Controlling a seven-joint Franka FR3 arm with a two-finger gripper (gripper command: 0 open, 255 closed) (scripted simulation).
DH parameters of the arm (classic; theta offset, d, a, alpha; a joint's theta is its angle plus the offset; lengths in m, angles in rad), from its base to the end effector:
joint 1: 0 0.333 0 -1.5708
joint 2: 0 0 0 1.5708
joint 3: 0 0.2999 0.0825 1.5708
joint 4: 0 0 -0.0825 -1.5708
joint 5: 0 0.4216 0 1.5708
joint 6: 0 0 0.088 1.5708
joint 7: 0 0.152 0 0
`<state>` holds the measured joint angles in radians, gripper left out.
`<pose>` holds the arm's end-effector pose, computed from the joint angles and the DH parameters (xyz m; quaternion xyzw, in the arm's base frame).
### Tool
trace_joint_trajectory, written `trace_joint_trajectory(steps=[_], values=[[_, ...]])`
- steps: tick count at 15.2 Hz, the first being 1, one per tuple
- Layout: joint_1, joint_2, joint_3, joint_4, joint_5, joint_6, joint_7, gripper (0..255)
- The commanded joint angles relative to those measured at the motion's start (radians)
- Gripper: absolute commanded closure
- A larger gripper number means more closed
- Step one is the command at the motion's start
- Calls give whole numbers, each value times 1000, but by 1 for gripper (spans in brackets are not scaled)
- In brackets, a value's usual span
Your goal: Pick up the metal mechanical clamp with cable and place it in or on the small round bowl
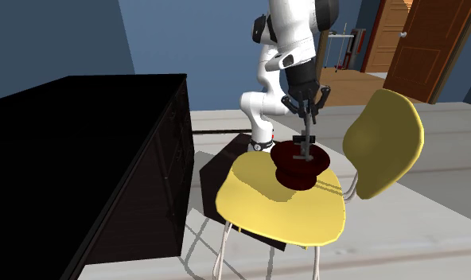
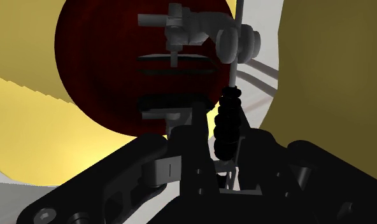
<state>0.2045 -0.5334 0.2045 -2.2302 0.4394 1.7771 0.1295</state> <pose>0.3901 0.2374 0.5190 -0.9818 -0.0888 0.0061 0.1680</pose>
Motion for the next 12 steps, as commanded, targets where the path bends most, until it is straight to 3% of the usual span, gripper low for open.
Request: trace_joint_trajectory(steps=[1,2,3,8,12], values=[[0,0,0,0,0,0,0,255],[0,0,0,0,0,0,0,255],[0,0,0,0,0,0,0,0],[0,0,0,0,0,0,0,0],[-13,6,-38,122,-25,-122,8,0]])
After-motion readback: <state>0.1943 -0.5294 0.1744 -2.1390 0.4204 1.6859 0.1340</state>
